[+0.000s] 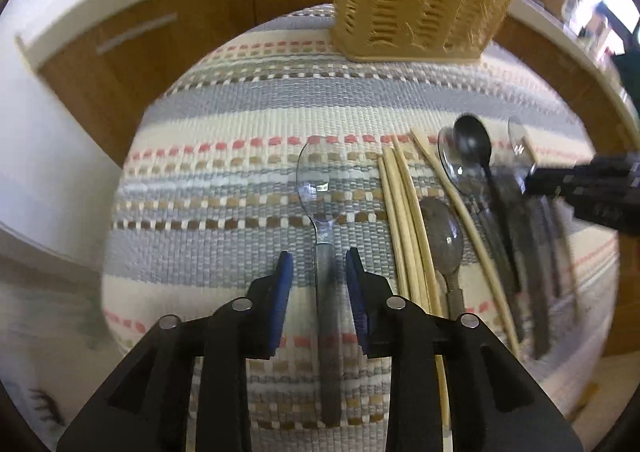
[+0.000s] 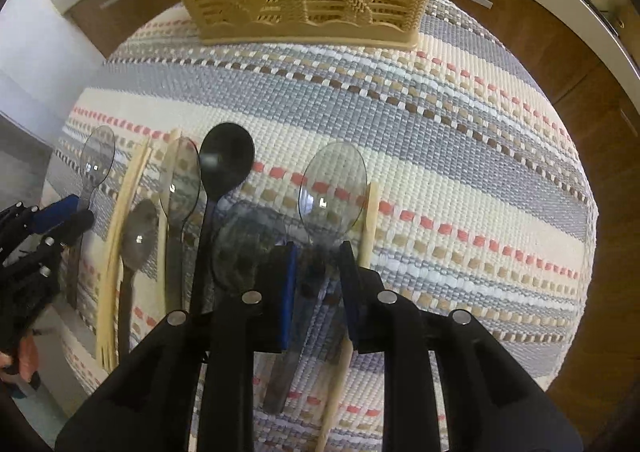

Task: Organize utensils
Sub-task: 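Lift the clear spoons off the cloth with both tools, then lower both spoons into the yellow basket and open both tools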

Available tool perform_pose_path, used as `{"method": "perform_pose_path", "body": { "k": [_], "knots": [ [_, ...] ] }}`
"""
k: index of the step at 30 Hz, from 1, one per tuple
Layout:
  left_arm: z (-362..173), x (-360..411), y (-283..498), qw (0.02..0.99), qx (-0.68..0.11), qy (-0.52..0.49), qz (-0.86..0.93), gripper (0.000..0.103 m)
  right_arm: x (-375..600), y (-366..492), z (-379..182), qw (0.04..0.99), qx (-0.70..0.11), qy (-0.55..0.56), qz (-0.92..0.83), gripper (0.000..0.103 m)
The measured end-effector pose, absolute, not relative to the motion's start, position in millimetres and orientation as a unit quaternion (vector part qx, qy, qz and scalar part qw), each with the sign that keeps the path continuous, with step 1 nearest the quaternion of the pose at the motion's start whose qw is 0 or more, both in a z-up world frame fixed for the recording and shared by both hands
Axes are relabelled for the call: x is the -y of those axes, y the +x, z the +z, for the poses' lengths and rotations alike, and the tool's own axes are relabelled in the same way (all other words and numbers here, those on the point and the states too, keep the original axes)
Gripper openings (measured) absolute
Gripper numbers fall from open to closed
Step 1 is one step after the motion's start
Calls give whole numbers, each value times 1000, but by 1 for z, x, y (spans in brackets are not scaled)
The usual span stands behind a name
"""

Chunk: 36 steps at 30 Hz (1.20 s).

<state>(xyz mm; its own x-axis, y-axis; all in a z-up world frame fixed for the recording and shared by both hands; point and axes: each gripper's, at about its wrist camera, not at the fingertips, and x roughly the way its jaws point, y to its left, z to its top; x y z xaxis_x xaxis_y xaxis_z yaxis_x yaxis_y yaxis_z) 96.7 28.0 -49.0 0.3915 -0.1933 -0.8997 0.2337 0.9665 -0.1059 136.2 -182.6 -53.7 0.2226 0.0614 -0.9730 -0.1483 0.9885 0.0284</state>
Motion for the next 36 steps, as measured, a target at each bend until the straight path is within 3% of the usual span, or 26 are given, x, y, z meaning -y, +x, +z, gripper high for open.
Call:
{"method": "perform_pose_path", "body": {
  "k": [8, 10, 12, 13, 21, 30, 36],
  "knots": [
    [-53, -38, 112, 825, -550, 6, -130, 42, 179, 132, -56, 781, -618, -56, 77, 10],
    [-54, -24, 114, 828, -547, 40, -119, 39, 178, 130, -57, 782, -615, -56, 85, 10],
    [-54, -9, 111, 833, -537, 85, -105, 12, 181, 120, -52, 786, -609, -51, 90, 10],
    [-52, -6, 108, 834, -536, 84, -106, 10, 184, 116, -48, 792, -602, -46, 95, 10],
    [5, -7, 84, 895, -428, 26, -122, 9, 213, 83, 8, 843, -515, -2, 157, 10],
    [115, 12, 74, 946, -277, -8, -169, 10, 236, 71, 103, 915, -359, 19, 184, 10],
    [148, 32, 102, 964, -196, -15, -178, 10, 245, 94, 154, 953, -248, 25, 173, 10]
  ]
}}
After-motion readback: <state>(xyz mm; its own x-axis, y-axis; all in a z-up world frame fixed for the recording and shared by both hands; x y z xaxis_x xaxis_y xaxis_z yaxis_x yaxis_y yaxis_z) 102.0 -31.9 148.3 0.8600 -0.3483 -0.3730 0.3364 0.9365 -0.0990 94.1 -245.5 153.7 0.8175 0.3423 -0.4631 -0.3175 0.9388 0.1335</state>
